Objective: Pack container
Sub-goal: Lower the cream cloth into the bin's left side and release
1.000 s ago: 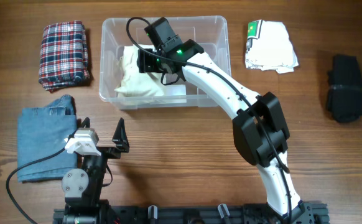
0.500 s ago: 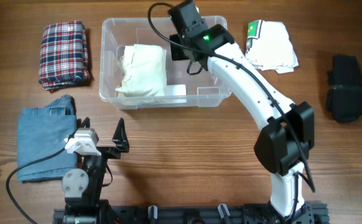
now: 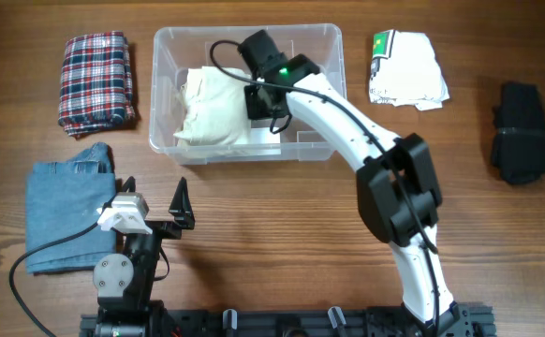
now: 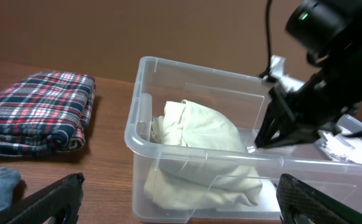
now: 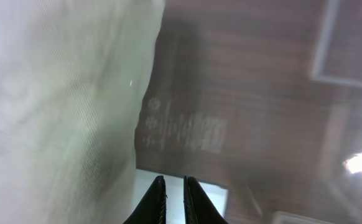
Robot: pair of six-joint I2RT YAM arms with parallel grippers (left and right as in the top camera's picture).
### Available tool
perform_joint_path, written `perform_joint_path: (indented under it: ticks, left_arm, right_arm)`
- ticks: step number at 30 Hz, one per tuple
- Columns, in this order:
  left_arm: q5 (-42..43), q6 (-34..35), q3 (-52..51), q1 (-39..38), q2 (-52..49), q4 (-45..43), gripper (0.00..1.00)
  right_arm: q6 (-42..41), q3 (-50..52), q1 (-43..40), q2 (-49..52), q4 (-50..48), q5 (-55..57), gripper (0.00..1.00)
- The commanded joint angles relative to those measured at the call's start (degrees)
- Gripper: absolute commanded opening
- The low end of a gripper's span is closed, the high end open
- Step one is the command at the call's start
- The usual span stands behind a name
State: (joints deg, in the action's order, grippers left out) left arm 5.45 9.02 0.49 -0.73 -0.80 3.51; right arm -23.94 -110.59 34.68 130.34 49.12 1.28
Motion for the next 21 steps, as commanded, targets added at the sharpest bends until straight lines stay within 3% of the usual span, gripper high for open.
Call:
perform_joint_path:
  ticks: [1, 10, 15, 19, 21]
  left_arm:
    - [0.85, -1.11, -0.17, 0.15, 0.42, 0.39, 1.0]
    - [0.85, -1.11, -0.17, 0.15, 0.42, 0.42, 1.0]
    - [0.85, -1.11, -0.17, 0.15, 0.42, 0.42, 1.0]
    - [0.85, -1.11, -0.17, 0.15, 0.42, 0.39, 1.0]
    - [0.85, -1.11, -0.17, 0.15, 0.42, 0.39, 1.0]
  right_arm:
    - [-0.7, 0.48, 1.55, 2.6, -0.02, -2.34, 0.1]
    - [-0.74, 0.48, 2.54, 2.69, -5.25, -14.53, 0.11]
    - [-1.75, 0.33, 2.19, 2.56, -5.64, -14.21, 0.12]
    - [-1.68, -1.62, 0.79, 1.68, -3.82, -11.21, 0.2]
    - [-1.66, -2.36, -0.28, -0.35, -2.23, -7.43, 0.29]
